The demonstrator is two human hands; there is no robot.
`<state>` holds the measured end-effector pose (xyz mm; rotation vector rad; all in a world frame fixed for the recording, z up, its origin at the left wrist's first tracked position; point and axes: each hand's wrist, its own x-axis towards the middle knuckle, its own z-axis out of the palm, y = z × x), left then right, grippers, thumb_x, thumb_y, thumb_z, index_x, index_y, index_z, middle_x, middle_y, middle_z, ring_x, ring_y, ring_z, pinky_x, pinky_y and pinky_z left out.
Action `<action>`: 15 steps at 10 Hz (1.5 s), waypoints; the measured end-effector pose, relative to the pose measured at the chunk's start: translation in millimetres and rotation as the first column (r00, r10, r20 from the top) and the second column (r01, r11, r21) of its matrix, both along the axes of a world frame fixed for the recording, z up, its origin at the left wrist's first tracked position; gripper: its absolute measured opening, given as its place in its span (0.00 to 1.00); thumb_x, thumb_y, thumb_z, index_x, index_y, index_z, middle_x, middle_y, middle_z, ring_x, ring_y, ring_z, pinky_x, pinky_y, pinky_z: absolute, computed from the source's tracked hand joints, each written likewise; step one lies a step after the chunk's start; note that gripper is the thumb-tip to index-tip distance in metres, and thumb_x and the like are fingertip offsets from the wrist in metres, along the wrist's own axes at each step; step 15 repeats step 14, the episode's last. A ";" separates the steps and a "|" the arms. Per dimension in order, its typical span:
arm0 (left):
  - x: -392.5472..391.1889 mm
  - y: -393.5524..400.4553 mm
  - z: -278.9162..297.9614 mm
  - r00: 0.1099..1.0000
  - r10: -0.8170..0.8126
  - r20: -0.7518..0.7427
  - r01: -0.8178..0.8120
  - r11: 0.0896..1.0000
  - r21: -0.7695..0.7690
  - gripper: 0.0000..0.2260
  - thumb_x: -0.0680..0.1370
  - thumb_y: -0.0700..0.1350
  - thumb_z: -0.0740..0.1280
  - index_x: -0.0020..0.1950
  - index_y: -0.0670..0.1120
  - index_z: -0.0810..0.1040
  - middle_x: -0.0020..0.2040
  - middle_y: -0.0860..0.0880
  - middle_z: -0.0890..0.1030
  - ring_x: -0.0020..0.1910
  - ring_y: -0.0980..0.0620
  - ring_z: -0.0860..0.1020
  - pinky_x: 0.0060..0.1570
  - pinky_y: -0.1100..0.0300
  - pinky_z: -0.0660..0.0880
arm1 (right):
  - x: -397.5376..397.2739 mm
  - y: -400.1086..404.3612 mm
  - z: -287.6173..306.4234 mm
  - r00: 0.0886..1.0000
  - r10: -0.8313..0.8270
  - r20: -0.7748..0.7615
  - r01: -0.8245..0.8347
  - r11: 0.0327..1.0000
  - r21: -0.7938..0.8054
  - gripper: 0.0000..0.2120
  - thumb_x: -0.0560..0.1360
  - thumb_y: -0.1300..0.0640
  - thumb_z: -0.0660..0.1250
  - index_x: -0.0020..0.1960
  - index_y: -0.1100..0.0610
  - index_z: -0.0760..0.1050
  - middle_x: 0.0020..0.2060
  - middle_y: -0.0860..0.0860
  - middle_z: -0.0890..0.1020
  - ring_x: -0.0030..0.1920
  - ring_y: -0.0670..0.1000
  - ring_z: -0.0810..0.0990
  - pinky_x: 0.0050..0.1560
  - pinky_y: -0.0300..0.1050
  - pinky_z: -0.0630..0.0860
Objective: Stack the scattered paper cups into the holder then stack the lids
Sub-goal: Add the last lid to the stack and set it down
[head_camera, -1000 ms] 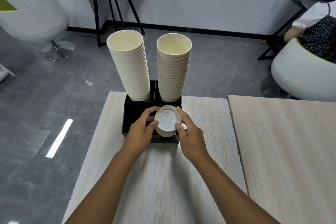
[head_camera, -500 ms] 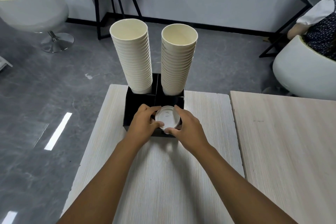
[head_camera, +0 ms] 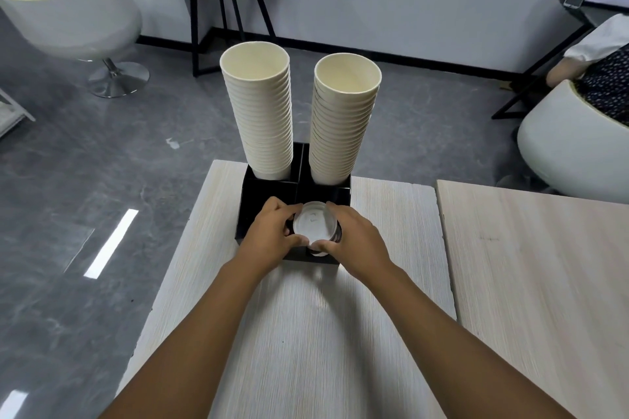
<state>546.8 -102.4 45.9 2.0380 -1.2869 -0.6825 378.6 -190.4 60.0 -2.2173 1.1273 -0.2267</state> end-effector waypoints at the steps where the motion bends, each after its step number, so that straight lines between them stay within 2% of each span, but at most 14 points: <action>1: -1.5 -0.1 -1.5 1.000 -0.009 0.022 0.008 1.000 0.010 0.34 0.72 0.44 0.80 0.76 0.49 0.74 0.55 0.51 0.70 0.48 0.54 0.74 0.54 0.63 0.74 | 0.7 -3.0 1.9 1.000 0.022 -0.014 -0.022 1.000 -0.007 0.38 0.72 0.45 0.78 0.77 0.49 0.66 0.72 0.46 0.74 0.63 0.50 0.78 0.62 0.44 0.74; 2: -3.0 -1.0 -2.2 0.999 -0.022 0.046 0.021 1.000 0.016 0.34 0.72 0.45 0.80 0.77 0.49 0.72 0.55 0.51 0.70 0.50 0.55 0.73 0.54 0.63 0.73 | -0.5 -4.8 3.6 0.999 0.032 -0.029 -0.032 0.999 -0.004 0.38 0.72 0.45 0.78 0.77 0.51 0.67 0.73 0.47 0.72 0.65 0.51 0.77 0.63 0.44 0.73; 3: -0.7 -0.5 -0.7 0.999 -0.006 0.051 0.006 1.000 -0.002 0.35 0.72 0.46 0.81 0.77 0.50 0.73 0.55 0.51 0.70 0.47 0.58 0.71 0.53 0.63 0.71 | -2.5 -5.4 3.3 0.999 0.032 -0.004 -0.032 0.999 0.026 0.39 0.71 0.46 0.79 0.76 0.51 0.66 0.73 0.46 0.71 0.67 0.50 0.75 0.64 0.43 0.72; 5: -0.8 3.9 0.2 0.997 -0.020 0.078 0.021 1.000 -0.012 0.34 0.72 0.46 0.81 0.76 0.52 0.73 0.54 0.52 0.70 0.46 0.60 0.72 0.50 0.66 0.71 | -0.8 -3.7 0.3 0.998 0.058 0.012 -0.059 0.996 0.060 0.39 0.72 0.49 0.79 0.77 0.51 0.66 0.73 0.45 0.70 0.62 0.49 0.78 0.63 0.42 0.73; 7: -6.2 4.7 1.8 0.980 -0.041 0.194 0.031 0.998 0.054 0.34 0.73 0.48 0.80 0.77 0.53 0.73 0.53 0.51 0.70 0.52 0.52 0.73 0.52 0.57 0.77 | -0.9 -6.1 -6.6 0.995 0.089 -0.048 -0.090 0.996 -0.015 0.36 0.73 0.49 0.78 0.76 0.52 0.67 0.70 0.47 0.72 0.64 0.52 0.77 0.62 0.46 0.76; 8: -7.5 3.4 2.2 0.975 -0.046 0.219 0.033 0.997 0.064 0.32 0.73 0.49 0.80 0.76 0.53 0.74 0.52 0.51 0.69 0.51 0.51 0.73 0.51 0.55 0.77 | 2.4 -8.0 -6.0 0.991 0.109 -0.080 -0.112 0.993 -0.029 0.35 0.73 0.49 0.77 0.76 0.54 0.67 0.69 0.49 0.72 0.63 0.54 0.78 0.61 0.48 0.77; 9: -5.0 4.7 1.4 0.975 -0.051 0.218 0.038 0.997 0.061 0.34 0.72 0.48 0.80 0.76 0.54 0.73 0.53 0.52 0.69 0.53 0.51 0.73 0.54 0.53 0.78 | 2.6 -11.3 -5.3 0.992 0.104 -0.075 -0.105 0.994 -0.021 0.37 0.73 0.49 0.78 0.76 0.54 0.66 0.69 0.49 0.71 0.64 0.54 0.77 0.62 0.47 0.77; 10: -3.0 8.0 0.0 0.988 -0.027 0.154 0.022 0.999 0.035 0.35 0.72 0.48 0.81 0.77 0.53 0.72 0.54 0.53 0.70 0.55 0.53 0.73 0.59 0.53 0.78 | -4.3 -10.8 -8.8 0.996 0.084 -0.001 -0.084 0.996 0.015 0.38 0.72 0.50 0.79 0.77 0.51 0.65 0.70 0.46 0.71 0.65 0.50 0.76 0.63 0.43 0.75; 11: -4.3 9.4 0.9 0.996 0.002 0.092 0.000 1.000 -0.017 0.35 0.72 0.48 0.81 0.77 0.51 0.72 0.56 0.55 0.71 0.54 0.55 0.73 0.59 0.58 0.76 | -11.3 -7.7 -11.8 0.994 0.048 0.103 -0.056 0.996 0.074 0.40 0.71 0.50 0.80 0.79 0.48 0.64 0.71 0.43 0.70 0.63 0.48 0.76 0.64 0.46 0.77; 12: -8.0 10.9 6.7 0.998 0.011 0.055 -0.006 0.997 -0.078 0.34 0.72 0.47 0.81 0.76 0.50 0.74 0.56 0.55 0.72 0.52 0.56 0.74 0.59 0.60 0.76 | -16.5 -3.6 -10.5 0.984 0.026 0.179 -0.043 0.995 0.092 0.40 0.72 0.50 0.80 0.78 0.47 0.65 0.70 0.42 0.70 0.58 0.48 0.80 0.61 0.43 0.78; 13: -13.1 14.0 13.2 1.000 0.019 0.022 -0.015 0.987 -0.162 0.30 0.72 0.46 0.80 0.73 0.52 0.77 0.57 0.57 0.74 0.53 0.60 0.76 0.56 0.68 0.73 | -24.2 0.9 -6.9 0.965 0.022 0.261 -0.042 0.997 0.072 0.38 0.72 0.49 0.79 0.77 0.45 0.67 0.66 0.39 0.71 0.55 0.42 0.79 0.54 0.32 0.75; 14: -17.1 17.6 22.2 0.999 0.032 -0.011 -0.034 0.973 -0.228 0.27 0.73 0.47 0.80 0.71 0.55 0.77 0.59 0.60 0.74 0.56 0.65 0.75 0.51 0.75 0.70 | -30.8 4.7 0.7 0.943 0.017 0.332 -0.037 0.998 0.055 0.36 0.72 0.48 0.79 0.76 0.44 0.68 0.65 0.37 0.71 0.56 0.38 0.76 0.50 0.30 0.73; 15: -17.1 17.6 22.2 0.999 0.032 -0.011 -0.034 0.973 -0.228 0.27 0.73 0.47 0.80 0.71 0.55 0.77 0.59 0.60 0.74 0.56 0.65 0.75 0.51 0.75 0.70 | -30.8 4.7 0.7 0.943 0.017 0.332 -0.037 0.998 0.055 0.36 0.72 0.48 0.79 0.76 0.44 0.68 0.65 0.37 0.71 0.56 0.38 0.76 0.50 0.30 0.73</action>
